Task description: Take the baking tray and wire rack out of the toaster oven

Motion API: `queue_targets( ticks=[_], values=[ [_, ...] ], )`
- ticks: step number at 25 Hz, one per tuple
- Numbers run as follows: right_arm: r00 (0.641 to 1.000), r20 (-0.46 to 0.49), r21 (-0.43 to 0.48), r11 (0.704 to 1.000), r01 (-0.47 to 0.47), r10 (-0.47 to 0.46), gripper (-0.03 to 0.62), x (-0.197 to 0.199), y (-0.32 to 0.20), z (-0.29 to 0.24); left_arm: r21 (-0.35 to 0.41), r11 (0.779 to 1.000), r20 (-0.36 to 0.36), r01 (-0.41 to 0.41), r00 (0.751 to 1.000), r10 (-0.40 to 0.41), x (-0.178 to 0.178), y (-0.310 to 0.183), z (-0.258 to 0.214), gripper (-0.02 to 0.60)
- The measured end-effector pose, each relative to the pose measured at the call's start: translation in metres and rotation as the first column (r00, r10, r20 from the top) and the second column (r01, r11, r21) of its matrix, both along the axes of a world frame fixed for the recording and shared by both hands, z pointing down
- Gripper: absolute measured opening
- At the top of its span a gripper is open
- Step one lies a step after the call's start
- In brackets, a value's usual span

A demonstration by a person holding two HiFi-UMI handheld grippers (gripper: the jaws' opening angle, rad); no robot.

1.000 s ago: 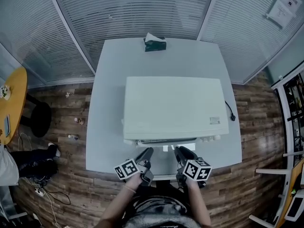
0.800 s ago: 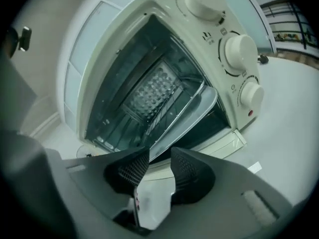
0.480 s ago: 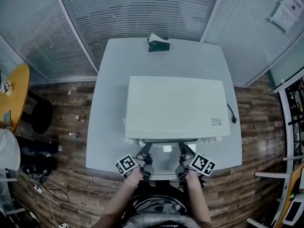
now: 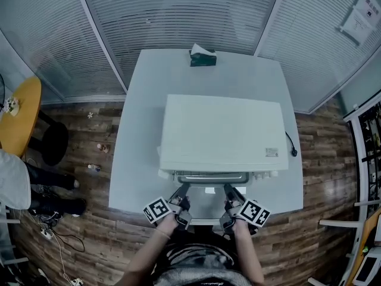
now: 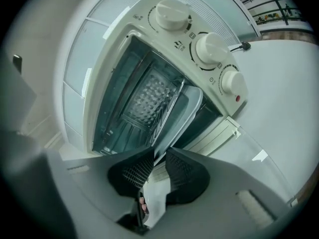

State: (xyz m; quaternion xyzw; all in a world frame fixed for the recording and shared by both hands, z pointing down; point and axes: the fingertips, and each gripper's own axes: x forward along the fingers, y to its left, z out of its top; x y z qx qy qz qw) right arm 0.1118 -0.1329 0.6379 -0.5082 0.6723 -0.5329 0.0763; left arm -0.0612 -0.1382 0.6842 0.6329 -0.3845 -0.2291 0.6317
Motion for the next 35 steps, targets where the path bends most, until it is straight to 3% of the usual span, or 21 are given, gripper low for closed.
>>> queue_targets(
  ticks=[11, 14, 18, 22, 25, 35],
  values=[
    [0.999, 0.047, -0.044, 0.999, -0.01, 0.012, 0.068, 0.001, 0.034, 0.008, -0.043, 0.999, 0.036, 0.002, 0.999, 0.0, -0.004, 0.032, 0.009, 0.091],
    [0.999, 0.046, -0.046, 0.999, -0.01, 0.012, 0.069, 0.001, 0.034, 0.01, -0.052, 0.999, 0.072, 0.017, 0.997, -0.013, -0.012, 0.025, 0.017, 0.126],
    [1.0, 0.006, -0.044, 0.999, -0.005, 0.005, 0.081, 0.003, 0.035, 0.012, -0.047, 0.999, 0.105, 0.002, 0.994, 0.003, -0.016, 0.017, 0.022, 0.147],
    [0.996, -0.039, -0.045, 0.995, -0.085, 0.083, 0.167, 0.023, 0.03, 0.015, -0.044, 0.999, 0.131, -0.012, 0.991, 0.017, -0.016, 0.013, 0.026, 0.155],
    [0.987, -0.089, -0.022, 0.99, -0.139, 0.136, 0.19, 0.045, 0.023, 0.012, -0.045, 0.999, 0.165, -0.025, 0.986, 0.032, -0.019, 0.011, 0.028, 0.179],
    [0.978, -0.133, 0.005, 0.987, -0.159, 0.158, 0.187, 0.072, -0.007, 0.011, -0.034, 0.999, 0.204, -0.039, 0.978, 0.045, -0.019, -0.014, 0.032, 0.184]
  ],
)
